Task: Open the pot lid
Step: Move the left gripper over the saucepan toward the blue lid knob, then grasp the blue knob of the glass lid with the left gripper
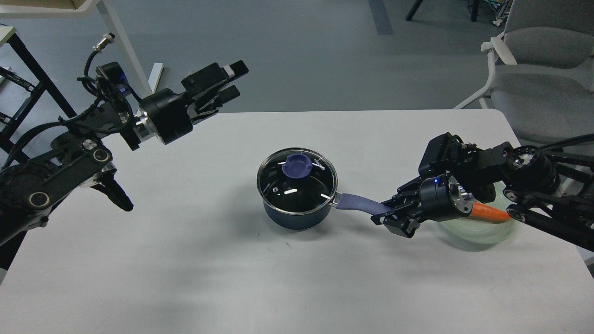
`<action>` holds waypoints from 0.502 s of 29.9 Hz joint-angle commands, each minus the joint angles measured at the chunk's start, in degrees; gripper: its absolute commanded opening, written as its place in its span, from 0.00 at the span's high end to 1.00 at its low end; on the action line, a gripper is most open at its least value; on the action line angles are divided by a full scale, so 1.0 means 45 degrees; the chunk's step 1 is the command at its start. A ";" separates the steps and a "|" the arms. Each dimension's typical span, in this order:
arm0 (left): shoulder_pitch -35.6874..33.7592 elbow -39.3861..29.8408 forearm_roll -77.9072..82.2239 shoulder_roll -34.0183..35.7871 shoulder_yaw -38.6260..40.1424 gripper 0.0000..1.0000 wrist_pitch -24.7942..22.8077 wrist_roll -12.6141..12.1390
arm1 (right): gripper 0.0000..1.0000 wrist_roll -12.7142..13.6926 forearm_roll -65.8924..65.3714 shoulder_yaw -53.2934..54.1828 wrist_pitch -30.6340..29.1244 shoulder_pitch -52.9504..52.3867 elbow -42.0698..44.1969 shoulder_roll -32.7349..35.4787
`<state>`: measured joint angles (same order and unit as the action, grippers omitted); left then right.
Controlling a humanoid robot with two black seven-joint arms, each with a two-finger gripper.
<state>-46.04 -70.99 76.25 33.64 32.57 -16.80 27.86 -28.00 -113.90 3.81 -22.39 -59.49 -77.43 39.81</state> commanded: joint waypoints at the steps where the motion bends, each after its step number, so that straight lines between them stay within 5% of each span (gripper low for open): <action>1: -0.0587 -0.0727 0.3768 -0.0209 -0.1119 0.01 0.0294 0.0032 | 0.66 0.0001 -0.0002 0.0032 -0.0005 0.0016 -0.0001 0.0001; 8: -0.2522 0.0108 0.8091 -0.1146 -0.5065 0.01 0.4061 0.0032 | 0.66 0.0001 0.0017 0.0051 -0.0005 0.0016 -0.0001 0.0001; 15: -0.3109 0.2121 0.8856 -0.2260 -0.5969 0.01 0.4866 0.0032 | 0.66 0.0001 0.0017 0.0071 -0.0005 -0.0003 -0.0001 0.0001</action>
<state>-59.41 -64.54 115.57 25.06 6.28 4.52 28.03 -27.98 -113.82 4.13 -22.39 -59.42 -77.43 39.81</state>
